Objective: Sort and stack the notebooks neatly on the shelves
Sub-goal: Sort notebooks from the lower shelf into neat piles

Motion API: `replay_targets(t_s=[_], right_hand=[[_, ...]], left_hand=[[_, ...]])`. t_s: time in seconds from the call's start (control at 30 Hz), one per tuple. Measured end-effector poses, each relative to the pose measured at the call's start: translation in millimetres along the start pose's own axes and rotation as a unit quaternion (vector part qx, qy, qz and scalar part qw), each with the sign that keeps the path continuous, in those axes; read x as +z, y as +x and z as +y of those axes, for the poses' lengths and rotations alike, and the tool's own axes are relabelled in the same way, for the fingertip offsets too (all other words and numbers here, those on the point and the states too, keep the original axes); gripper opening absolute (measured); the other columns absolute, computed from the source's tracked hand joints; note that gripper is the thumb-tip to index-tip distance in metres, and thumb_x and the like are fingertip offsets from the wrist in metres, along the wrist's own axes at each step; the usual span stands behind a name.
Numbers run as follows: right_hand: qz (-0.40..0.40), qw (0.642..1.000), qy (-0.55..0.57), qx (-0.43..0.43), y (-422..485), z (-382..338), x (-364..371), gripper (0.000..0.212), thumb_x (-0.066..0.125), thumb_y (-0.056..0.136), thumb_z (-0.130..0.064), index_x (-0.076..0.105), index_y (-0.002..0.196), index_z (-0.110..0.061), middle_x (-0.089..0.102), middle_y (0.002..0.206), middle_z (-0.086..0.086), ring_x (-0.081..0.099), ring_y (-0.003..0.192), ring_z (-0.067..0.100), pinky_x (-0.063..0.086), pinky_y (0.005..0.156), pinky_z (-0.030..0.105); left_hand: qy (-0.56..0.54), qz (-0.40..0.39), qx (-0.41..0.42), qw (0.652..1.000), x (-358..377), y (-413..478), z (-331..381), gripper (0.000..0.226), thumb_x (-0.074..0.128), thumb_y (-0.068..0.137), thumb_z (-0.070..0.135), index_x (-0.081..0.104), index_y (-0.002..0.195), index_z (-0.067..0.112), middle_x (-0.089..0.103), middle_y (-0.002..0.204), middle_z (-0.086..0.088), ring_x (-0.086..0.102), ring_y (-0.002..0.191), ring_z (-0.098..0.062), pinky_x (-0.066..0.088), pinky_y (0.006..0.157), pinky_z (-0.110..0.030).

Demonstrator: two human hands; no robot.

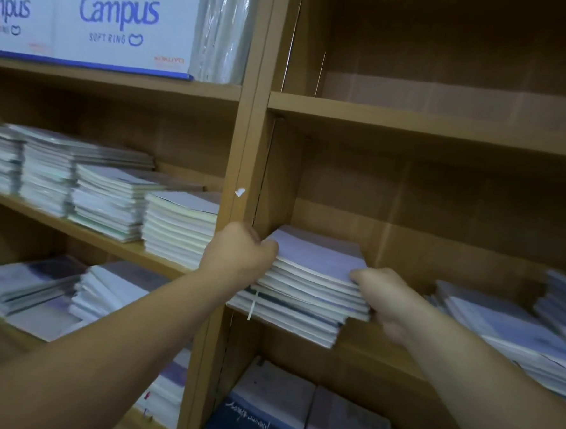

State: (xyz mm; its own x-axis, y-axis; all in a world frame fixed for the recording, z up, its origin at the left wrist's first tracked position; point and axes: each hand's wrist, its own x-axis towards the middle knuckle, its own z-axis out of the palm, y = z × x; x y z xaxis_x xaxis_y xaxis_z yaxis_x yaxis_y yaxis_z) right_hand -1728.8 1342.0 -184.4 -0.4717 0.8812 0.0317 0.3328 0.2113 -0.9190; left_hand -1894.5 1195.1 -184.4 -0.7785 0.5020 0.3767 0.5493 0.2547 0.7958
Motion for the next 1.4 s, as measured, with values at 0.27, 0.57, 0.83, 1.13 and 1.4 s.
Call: replay_targets(t_s=[0.27,0.57,0.83,1.13,1.4], right_hand=[[-0.033,0.998,0.044,0.026,-4.1,9.8,-31.2,0.02,0.061,0.095,-0.022,0.065,0.107,-0.006,0.07,0.094,0.016,0.068,0.086,0.033,0.053,0.067,0.04],[-0.081,0.993,0.08,0.025,-28.2,11.4,-55.5,0.018,0.056,0.097,-0.021,0.061,0.109,-0.01,0.06,0.085,0.01,0.058,0.072,0.024,0.04,0.049,0.03],[-0.145,0.971,0.189,0.022,-109.0,55.9,-92.3,0.018,0.056,0.096,-0.017,0.072,0.095,-0.011,0.075,0.094,0.006,0.071,0.081,0.023,0.054,0.075,0.032],[-0.11,0.979,0.164,-0.038,-192.0,155.8,-128.4,0.056,0.054,0.104,-0.013,0.041,0.146,-0.049,0.067,0.133,-0.013,0.068,0.117,0.019,0.05,0.104,0.053],[0.043,0.989,0.084,-0.11,-270.8,245.4,-167.9,0.088,0.06,0.098,-0.018,0.005,0.155,-0.056,0.034,0.16,-0.019,0.042,0.144,0.013,0.041,0.113,0.052]], left_hand=[[-0.077,-0.158,-0.156,0.972,3.9,-11.6,11.5,0.046,0.056,0.1,0.052,0.056,0.105,0.006,0.071,0.081,-0.022,0.074,0.058,-0.032,0.064,0.06,-0.041],[-0.3,-0.212,-0.205,0.907,-2.5,-51.8,19.7,0.046,0.075,0.082,0.053,0.068,0.1,0.011,0.063,0.082,-0.007,0.051,0.053,-0.012,0.035,0.044,-0.021],[-0.394,-0.276,-0.136,0.866,-3.9,-131.2,14.9,0.036,0.062,0.09,0.019,0.069,0.123,0.008,0.076,0.113,-0.014,0.072,0.097,-0.028,0.058,0.086,-0.039],[-0.324,-0.351,-0.054,0.877,29.0,-239.8,-24.8,0.07,0.08,0.058,0.021,0.06,0.125,0.015,0.074,0.12,-0.007,0.069,0.112,-0.033,0.053,0.087,-0.047],[-0.313,-0.439,-0.019,0.842,106.0,-323.5,-25.2,0.073,0.081,0.087,0.015,0.046,0.144,0.044,0.064,0.133,0.019,0.065,0.12,-0.01,0.055,0.101,-0.044]])
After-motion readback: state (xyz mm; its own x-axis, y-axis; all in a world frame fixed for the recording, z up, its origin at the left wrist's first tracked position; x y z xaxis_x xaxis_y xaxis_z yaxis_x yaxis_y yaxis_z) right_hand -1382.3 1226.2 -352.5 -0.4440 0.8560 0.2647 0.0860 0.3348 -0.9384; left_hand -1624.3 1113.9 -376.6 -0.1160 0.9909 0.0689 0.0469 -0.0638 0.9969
